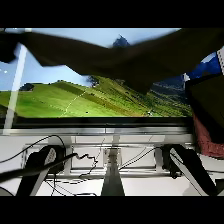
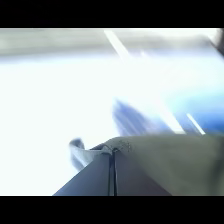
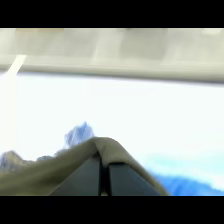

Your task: Fold the clothes and pants, and hang the long-sleeved shirts on hangers.

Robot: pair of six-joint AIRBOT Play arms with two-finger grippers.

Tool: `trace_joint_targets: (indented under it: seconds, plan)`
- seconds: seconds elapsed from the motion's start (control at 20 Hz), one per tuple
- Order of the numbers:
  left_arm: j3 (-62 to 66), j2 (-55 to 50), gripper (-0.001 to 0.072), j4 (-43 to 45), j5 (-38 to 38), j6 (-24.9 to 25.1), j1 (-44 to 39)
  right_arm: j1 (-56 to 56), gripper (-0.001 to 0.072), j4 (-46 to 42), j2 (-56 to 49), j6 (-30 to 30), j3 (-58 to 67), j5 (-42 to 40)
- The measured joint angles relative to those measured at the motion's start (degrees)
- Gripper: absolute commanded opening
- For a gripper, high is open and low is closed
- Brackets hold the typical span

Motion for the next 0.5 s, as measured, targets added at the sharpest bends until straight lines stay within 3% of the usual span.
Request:
trace_joint_targets:
  seconds: [0.3, 0.5]
  plan:
    - [1.4, 9.3, 0.0012, -0.1, 13.6, -0.2, 7.6, -1.0, 0.0015, 0.2, 9.0, 0.2, 4.9, 0.0]
    - [1.5, 13.1, 0.0011, 0.1, 17.0, -0.7, 8.7, -1.1, 0.0014, 1.8, 13.5, 0.3, 6.5, -0.1]
